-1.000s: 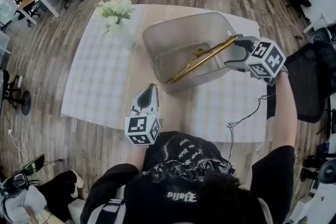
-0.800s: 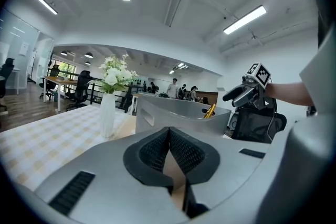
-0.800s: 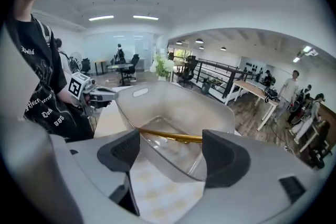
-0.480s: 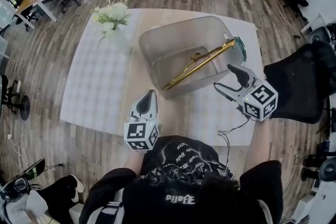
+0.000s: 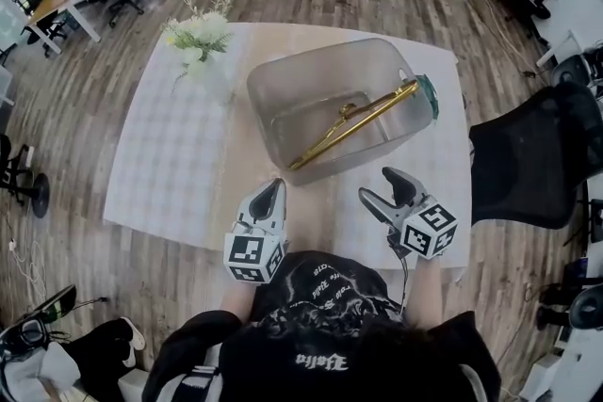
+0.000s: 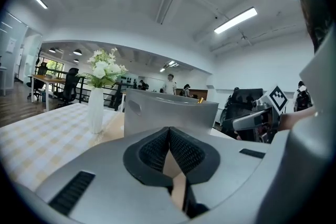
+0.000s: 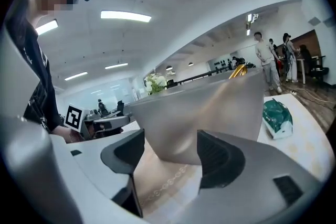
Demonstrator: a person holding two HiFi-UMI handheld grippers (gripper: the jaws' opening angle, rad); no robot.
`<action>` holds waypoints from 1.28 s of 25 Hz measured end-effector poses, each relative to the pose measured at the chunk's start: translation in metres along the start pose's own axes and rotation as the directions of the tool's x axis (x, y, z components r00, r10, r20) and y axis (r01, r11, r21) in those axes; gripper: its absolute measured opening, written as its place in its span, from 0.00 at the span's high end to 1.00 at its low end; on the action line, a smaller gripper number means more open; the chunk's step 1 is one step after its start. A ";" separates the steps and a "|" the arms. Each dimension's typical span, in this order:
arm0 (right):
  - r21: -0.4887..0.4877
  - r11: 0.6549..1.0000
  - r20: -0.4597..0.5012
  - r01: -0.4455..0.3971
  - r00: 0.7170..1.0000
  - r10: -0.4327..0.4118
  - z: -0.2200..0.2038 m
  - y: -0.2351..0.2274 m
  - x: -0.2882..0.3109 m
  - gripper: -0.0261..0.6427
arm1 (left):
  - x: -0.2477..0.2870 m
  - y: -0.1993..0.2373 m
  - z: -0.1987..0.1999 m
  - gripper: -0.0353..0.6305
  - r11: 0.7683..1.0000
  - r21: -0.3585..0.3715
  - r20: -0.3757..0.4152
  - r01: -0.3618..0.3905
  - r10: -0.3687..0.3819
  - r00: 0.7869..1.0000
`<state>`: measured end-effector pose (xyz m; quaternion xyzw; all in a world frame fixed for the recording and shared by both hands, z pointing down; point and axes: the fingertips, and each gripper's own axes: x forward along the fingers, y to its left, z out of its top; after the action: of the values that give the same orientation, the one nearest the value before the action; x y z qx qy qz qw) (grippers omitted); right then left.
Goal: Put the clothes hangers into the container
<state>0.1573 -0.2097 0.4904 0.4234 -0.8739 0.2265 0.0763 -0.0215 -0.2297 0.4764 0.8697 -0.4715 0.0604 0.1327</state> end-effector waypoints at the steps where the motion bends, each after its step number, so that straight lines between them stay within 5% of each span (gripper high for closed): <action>1: 0.004 1.000 -0.019 -0.011 1.000 0.011 -0.008 0.006 0.004 0.49 | 0.000 -0.001 -0.001 0.92 1.000 0.001 -0.001 0.005 -0.005 1.000; 7: 0.010 1.000 -0.041 -0.017 0.999 0.018 -0.033 0.027 0.015 0.51 | -0.002 -0.006 -0.003 0.92 1.000 0.022 0.005 0.022 -0.022 1.000; 11: -0.037 0.999 0.014 -0.005 1.000 0.006 -0.015 0.025 0.007 0.73 | -0.005 -0.008 0.001 0.92 1.000 0.012 0.018 0.023 -0.024 1.000; 18: -0.058 0.997 0.083 0.055 0.995 -0.050 -0.007 0.022 0.001 0.94 | -0.007 -0.021 -0.002 0.92 0.999 0.022 0.017 0.048 -0.048 0.999; 32: -0.060 0.967 0.171 0.249 0.957 -0.236 0.010 -0.002 -0.009 0.95 | -0.009 -0.032 0.001 0.92 0.998 0.016 0.019 0.059 -0.060 0.998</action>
<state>0.1652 -0.2088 0.4790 0.5412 -0.8269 0.1447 0.0490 0.0000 -0.2062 0.4680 0.8849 -0.4462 0.0514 0.1232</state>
